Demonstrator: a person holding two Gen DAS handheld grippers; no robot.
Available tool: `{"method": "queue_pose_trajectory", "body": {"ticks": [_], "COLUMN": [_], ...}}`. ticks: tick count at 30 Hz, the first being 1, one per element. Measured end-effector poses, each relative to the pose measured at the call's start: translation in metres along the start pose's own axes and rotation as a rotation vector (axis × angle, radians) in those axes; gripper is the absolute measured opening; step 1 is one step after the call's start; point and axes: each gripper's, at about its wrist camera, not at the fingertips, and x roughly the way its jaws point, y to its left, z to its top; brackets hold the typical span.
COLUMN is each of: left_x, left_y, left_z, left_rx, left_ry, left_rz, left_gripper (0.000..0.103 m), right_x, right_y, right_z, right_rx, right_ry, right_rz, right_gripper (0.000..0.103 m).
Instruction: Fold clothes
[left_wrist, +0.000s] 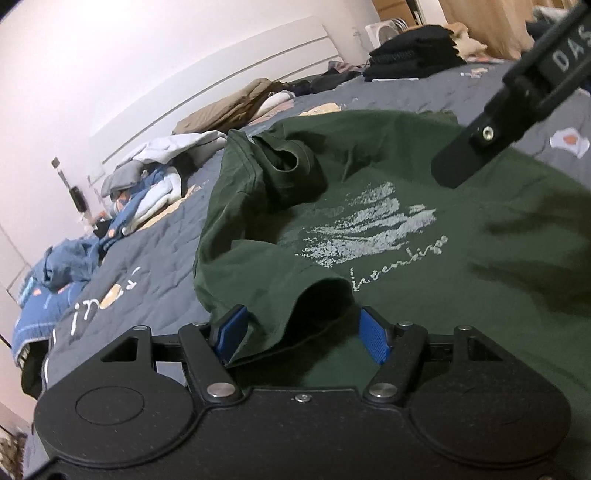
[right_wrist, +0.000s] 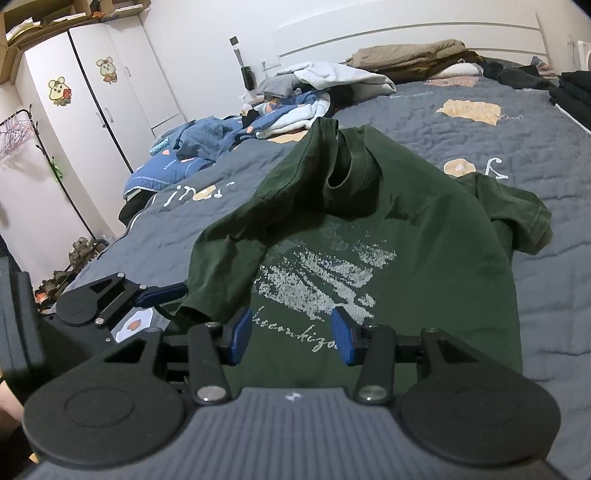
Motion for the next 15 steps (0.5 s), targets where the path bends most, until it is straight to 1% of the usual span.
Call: {"method": "queue_pose_trajectory", "body": {"ticks": [1, 2, 3, 4, 5, 6, 8, 11, 15], "left_x": [0.002, 0.002, 0.003, 0.003, 0.004, 0.004, 0.003, 0.001, -0.009], "left_y": [0.001, 0.003, 0.005, 0.009, 0.012, 0.016, 0.028, 0.047, 0.085], "left_z": [0.0, 0.001, 0.003, 0.004, 0.005, 0.006, 0.008, 0.011, 0.016], "left_rx": [0.0, -0.011, -0.028, -0.047, -0.065, -0.084, -0.144, -0.231, -0.349], "left_ry": [0.0, 0.0, 0.002, 0.001, -0.001, -0.002, -0.015, -0.044, -0.11], "left_rz": [-0.003, -0.011, -0.029, -0.035, -0.039, -0.043, -0.027, 0.003, 0.097], "left_gripper": [0.056, 0.042, 0.031, 0.029, 0.024, 0.017, 0.015, 0.007, 0.004], "right_x": [0.0, 0.001, 0.001, 0.001, 0.001, 0.001, 0.001, 0.001, 0.003], "right_y": [0.0, 0.0, -0.001, -0.001, -0.001, -0.001, 0.001, 0.002, 0.004], "right_z": [0.0, -0.001, -0.001, -0.001, -0.001, -0.001, -0.001, -0.001, -0.003], "right_rx": [0.002, 0.002, 0.001, 0.0, 0.0, -0.002, -0.005, -0.013, -0.013], "right_ry": [0.002, 0.003, 0.005, 0.005, 0.004, 0.003, 0.003, 0.003, 0.011], "right_rz": [0.002, 0.004, 0.007, 0.012, 0.019, 0.03, 0.048, 0.058, 0.059], "right_gripper": [0.046, 0.046, 0.046, 0.046, 0.046, 0.046, 0.046, 0.046, 0.046]}}
